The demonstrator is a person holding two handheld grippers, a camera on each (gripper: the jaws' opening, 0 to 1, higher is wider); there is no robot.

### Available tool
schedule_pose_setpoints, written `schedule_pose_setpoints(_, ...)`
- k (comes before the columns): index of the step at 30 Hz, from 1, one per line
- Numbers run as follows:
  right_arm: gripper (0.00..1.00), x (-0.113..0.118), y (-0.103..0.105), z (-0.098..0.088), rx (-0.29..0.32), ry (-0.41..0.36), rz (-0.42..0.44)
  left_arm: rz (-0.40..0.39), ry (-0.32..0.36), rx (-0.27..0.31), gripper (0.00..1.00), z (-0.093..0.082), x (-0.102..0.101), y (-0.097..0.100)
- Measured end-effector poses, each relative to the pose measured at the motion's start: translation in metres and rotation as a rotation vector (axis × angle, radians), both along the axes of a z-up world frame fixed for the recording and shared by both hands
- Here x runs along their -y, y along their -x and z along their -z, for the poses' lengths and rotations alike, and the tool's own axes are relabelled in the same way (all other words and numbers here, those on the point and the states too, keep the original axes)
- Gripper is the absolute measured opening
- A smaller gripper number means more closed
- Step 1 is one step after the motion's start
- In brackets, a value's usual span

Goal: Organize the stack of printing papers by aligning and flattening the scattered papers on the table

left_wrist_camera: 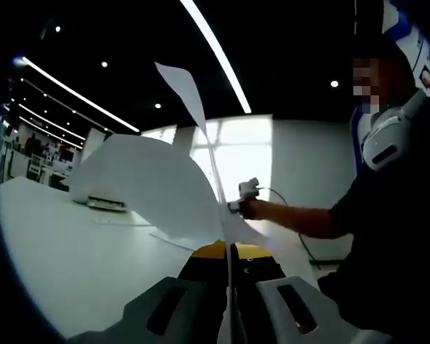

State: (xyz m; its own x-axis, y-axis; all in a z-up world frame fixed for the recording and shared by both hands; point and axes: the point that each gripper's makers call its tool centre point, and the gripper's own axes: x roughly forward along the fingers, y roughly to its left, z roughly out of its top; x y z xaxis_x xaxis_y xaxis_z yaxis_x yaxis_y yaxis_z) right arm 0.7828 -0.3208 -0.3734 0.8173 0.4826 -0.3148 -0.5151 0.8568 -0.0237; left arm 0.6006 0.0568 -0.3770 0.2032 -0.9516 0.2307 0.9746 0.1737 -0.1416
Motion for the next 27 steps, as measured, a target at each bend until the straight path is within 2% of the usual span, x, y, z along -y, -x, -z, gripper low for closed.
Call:
schedule_pose_setpoints(11, 0.07, -0.012, 0.010, -0.025, 0.039, -0.011, -0.037, 0.000, 0.000, 0.001, 0.06, 0.001, -0.003, -0.002)
schedule_pose_setpoints(27, 0.07, -0.031, 0.033, -0.074, 0.116, -0.028, -0.119, 0.000, 0.000, 0.001, 0.06, 0.000, 0.003, 0.001)
